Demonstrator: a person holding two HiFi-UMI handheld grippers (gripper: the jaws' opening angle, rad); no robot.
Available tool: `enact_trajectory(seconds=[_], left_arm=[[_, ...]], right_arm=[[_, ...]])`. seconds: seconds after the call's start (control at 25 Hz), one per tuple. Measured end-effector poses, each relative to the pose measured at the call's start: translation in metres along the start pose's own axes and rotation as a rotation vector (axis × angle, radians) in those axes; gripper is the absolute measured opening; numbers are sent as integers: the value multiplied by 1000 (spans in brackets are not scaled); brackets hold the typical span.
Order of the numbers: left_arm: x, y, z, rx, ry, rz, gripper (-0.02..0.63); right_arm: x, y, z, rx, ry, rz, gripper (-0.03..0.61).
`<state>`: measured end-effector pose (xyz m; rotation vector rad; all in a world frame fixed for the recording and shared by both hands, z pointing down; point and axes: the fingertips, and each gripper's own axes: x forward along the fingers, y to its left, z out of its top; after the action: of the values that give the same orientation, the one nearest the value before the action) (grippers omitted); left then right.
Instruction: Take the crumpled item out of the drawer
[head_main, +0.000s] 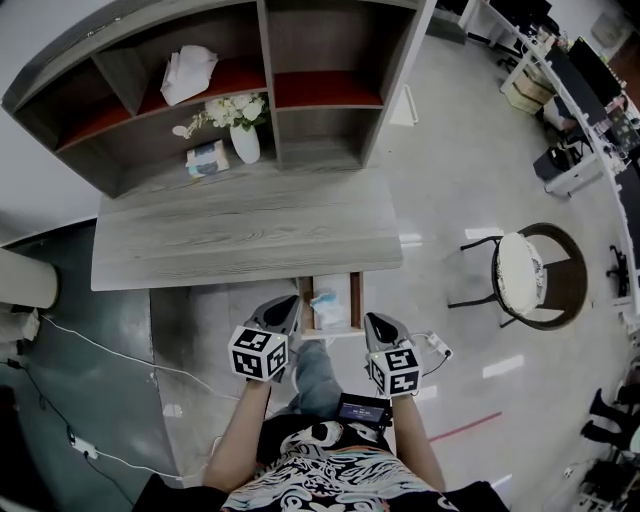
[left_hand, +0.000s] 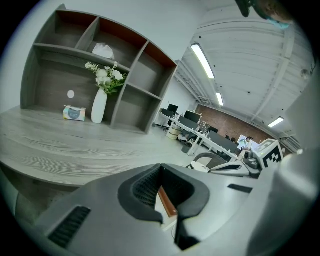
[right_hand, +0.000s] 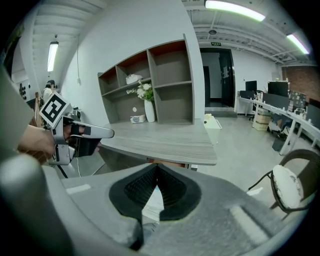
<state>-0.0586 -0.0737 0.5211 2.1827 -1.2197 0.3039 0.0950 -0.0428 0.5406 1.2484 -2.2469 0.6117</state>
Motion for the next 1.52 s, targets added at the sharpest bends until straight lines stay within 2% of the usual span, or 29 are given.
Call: enact_trajectory(seconds=[0.2,0.52,0.84,1.28,1.52], left_arm=[[6,6,-10,0,28,12,0],[20,17,-41,10,118,22,0],[40,30,-72,-1,200,27,0],[66,50,-130,14,353,35,0],[80,53,-156,20,428,24,0]], right_arm=[[11,-2,-5,-12,27,16,5],[36,0,-22,-70,115,57,5],[63,0,-52,-111,210,98,5],[103,5,-92,-153,351,165,6],[132,13,-114,-241,416,221,6]])
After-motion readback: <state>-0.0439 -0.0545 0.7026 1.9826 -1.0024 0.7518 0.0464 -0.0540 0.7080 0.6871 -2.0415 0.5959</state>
